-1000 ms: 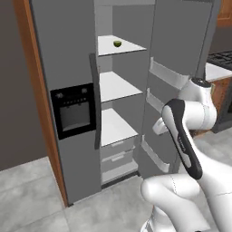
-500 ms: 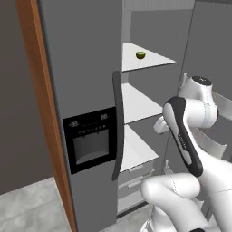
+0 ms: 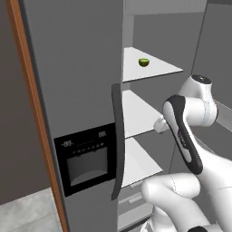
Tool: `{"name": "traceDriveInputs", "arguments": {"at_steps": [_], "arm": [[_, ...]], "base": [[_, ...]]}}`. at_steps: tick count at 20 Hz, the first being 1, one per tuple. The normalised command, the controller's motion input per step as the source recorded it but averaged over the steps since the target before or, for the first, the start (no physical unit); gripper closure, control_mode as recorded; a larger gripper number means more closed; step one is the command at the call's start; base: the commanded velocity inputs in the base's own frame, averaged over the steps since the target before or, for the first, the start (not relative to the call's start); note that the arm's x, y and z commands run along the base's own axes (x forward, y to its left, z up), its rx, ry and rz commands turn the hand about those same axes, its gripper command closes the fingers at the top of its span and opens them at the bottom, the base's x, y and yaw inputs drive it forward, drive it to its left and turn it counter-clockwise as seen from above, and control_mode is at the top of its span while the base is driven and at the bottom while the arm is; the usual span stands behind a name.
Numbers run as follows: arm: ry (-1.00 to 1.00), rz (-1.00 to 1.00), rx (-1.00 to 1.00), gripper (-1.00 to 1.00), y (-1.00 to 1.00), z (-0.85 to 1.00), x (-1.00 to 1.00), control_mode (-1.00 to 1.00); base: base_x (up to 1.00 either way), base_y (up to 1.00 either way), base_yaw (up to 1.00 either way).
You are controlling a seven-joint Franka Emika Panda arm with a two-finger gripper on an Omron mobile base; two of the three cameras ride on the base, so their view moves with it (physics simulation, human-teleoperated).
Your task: Pick the orange and kiwi from the fridge and place them on the plate next to the blender to make a fruit smoothie.
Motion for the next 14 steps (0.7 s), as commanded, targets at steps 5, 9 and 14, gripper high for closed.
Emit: {"name": "traceDriveInputs", "arguments": {"at_steps": [5, 9, 14], "arm": [[0.00, 0.00, 0.00, -1.00, 0.00, 0.00, 0.00, 1.00], [0.00, 0.00, 0.00, -1.00, 0.00, 0.00, 0.00, 1.00], [0.00, 0.00, 0.00, -1.00, 0.00, 0.00, 0.00, 1.00]], "base": [[0.20, -0.04, 0.00], [0.39, -0.29, 0.00], [0.24, -0.01, -0.01]]}}
